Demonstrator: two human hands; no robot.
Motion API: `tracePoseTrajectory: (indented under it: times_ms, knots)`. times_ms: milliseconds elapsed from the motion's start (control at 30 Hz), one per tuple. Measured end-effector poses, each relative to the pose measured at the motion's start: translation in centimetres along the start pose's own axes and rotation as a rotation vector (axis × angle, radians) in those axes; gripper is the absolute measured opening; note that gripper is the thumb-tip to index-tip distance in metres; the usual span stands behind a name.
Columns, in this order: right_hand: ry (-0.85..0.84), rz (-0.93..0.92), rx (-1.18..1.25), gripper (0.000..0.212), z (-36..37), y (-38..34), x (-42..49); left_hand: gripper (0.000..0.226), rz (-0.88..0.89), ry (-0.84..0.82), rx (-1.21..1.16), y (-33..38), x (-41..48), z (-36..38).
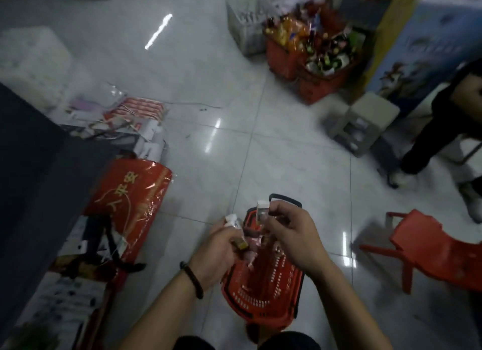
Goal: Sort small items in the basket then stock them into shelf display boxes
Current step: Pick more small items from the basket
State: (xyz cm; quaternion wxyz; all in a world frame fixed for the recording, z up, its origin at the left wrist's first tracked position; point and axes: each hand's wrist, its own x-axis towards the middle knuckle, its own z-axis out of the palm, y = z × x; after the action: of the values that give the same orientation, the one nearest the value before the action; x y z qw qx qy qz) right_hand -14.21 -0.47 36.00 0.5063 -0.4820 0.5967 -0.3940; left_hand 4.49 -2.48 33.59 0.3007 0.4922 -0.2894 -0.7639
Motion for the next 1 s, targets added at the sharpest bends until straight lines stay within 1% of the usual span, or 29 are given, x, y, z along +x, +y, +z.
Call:
tracePoseTrajectory:
  times_ms: [100,133,167,233,267,333,400,433,500,567,633,667,767,833,1000]
  knots:
    - [-0.099,-0.037,-0.07,0.013,5.6,-4.9,-2.3,0.009,0.072,-0.034,-0.028,2.9,-5.9,-4.1]
    - [-0.138,-0.049,-0.084,0.01,7.7,-6.4,-3.2,0.01,0.113,-0.03,-0.013,3.7,-7.9,-5.8]
    - [-0.159,-0.069,-0.088,0.01,10.0,-7.8,-4.0,0.015,0.157,-0.019,0.011,4.5,-9.8,-7.7]
    - [-0.18,-0.111,-0.086,0.012,14.8,-10.4,-5.8,0.025,0.258,0.037,0.083,5.9,-14.0,-11.9]
    - [-0.198,-0.129,-0.09,0.01,17.2,-11.7,-6.6,0.027,0.305,0.075,0.129,6.5,-16.2,-14.0]
    - [-0.24,-0.174,-0.117,0.004,22.0,-14.0,-8.0,0.026,0.381,0.149,0.199,7.4,-20.6,-18.1]
    - [-0.266,-0.234,-0.16,0.003,26.7,-16.0,-9.3,0.022,0.424,0.215,0.212,8.1,-24.8,-21.9]
    - [-0.279,-0.262,-0.185,0.006,28.9,-16.9,-9.9,0.021,0.451,0.246,0.204,8.4,-26.7,-23.5]
    - [-0.308,-0.33,-0.233,0.019,33.3,-18.6,-10.8,0.023,0.521,0.323,0.191,9.1,-30.2,-26.4]
    - [-0.291,-0.469,-0.36,0.03,37.4,-19.9,-11.0,0.022,0.558,0.388,0.154,9.7,-33.2,-29.2]
    - [-0.264,-0.682,-0.515,0.03,41.4,-21.1,-10.9,0.025,0.591,0.452,0.113,10.1,-35.8,-31.8]
    - [-0.281,-0.763,-0.542,0.031,43.3,-21.8,-10.9,0.027,0.611,0.499,0.111,10.2,-37.0,-33.2]
    - [-0.372,-0.939,-0.517,0.035,48.7,-23.8,-10.6,0.034,0.664,0.652,0.145,10.7,-40.6,-37.1]
    - [-0.441,-1.043,-0.467,0.035,52.3,-25.4,-10.2,0.033,0.675,0.708,0.124,11.3,-43.1,-39.6]
    - [-0.662,-1.19,-0.291,0.028,61.7,-29.5,-8.6,0.032,0.729,0.897,0.168,13.8,-48.1,-46.0]
